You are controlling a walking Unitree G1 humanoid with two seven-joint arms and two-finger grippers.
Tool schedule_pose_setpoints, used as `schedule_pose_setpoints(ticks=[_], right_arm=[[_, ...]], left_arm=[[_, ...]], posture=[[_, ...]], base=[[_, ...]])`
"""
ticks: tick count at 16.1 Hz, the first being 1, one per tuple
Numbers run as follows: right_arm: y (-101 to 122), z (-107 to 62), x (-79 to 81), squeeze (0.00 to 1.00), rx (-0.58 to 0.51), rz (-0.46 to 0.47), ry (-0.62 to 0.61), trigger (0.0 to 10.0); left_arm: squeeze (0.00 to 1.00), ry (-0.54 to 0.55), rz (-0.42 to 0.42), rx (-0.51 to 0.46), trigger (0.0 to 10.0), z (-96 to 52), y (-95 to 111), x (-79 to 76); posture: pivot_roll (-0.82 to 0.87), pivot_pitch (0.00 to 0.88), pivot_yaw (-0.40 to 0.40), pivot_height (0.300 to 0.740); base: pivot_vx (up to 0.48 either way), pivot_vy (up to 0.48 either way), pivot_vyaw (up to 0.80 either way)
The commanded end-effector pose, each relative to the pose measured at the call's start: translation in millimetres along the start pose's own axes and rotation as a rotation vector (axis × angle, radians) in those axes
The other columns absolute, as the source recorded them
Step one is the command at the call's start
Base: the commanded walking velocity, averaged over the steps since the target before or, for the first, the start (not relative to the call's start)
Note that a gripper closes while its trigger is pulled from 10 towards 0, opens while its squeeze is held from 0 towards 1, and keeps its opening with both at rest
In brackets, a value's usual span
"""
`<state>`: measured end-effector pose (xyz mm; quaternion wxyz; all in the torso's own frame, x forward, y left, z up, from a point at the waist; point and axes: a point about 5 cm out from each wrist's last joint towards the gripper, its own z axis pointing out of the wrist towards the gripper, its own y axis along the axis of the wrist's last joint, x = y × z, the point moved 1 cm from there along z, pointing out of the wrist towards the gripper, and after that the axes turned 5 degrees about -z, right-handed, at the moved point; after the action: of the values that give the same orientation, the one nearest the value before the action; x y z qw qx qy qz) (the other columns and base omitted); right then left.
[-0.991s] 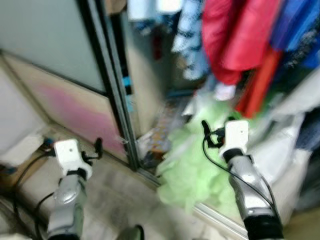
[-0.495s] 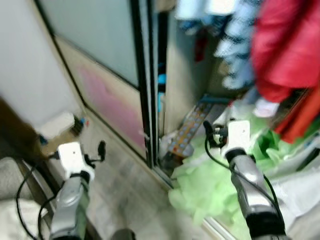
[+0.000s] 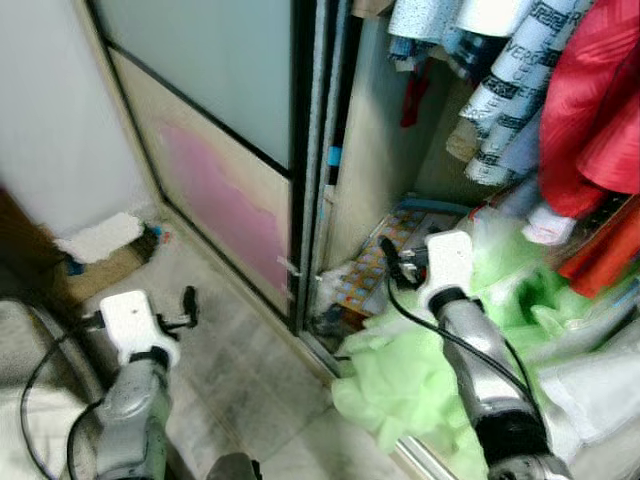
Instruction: Clean up the room
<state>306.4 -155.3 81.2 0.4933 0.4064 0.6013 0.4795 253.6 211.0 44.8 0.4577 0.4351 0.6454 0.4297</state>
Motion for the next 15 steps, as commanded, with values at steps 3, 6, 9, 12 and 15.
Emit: schedule_pose_setpoints(ticks=[3, 6, 9, 12, 15], right_arm=[[6.3, 1.5, -2.6, 0.0, -0.031, 0.009, -0.012, 10.0], [7.4, 1.9, -2.7, 0.0, -0.034, 0.014, -0.016, 10.0], [8.7, 3.9, -1.9, 0.0, -0.038, 0.013, -0.003, 10.0], [9.3, 6.4, -0.3, 0.0, -0.039, 0.012, 0.015, 10.0], [7.9, 5.9, 0.0, 0.0, -0.038, 0.013, 0.015, 10.0]], left_arm=[[0.0, -0.011, 0.005, 0.004, 10.0, 3.2, 3.8, 0.4], [0.0, -0.023, 0.005, 0.006, 10.0, 5.1, 4.9, -0.6], [0.0, -0.014, -0.002, 0.004, 10.0, 5.2, 5.1, 0.1], [0.0, -0.008, -0.005, 0.002, 10.0, 6.4, 5.8, 0.2], [0.0, -0.011, 0.0, 0.009, 10.0, 6.1, 3.6, 0.5]], posture=[[-0.04, 0.0, -0.021, 0.74], [-0.04, 0.0, -0.017, 0.74], [-0.04, 0.0, -0.028, 0.74], [-0.03, 0.0, -0.035, 0.74], [-0.03, 0.0, -0.034, 0.74]], base=[[0.0, 0.0, 0.8], [0.0, 0.0, 0.8], [0.0, 0.0, 0.8], [0.0, 0.0, 0.8], [0.0, 0.0, 0.8]])
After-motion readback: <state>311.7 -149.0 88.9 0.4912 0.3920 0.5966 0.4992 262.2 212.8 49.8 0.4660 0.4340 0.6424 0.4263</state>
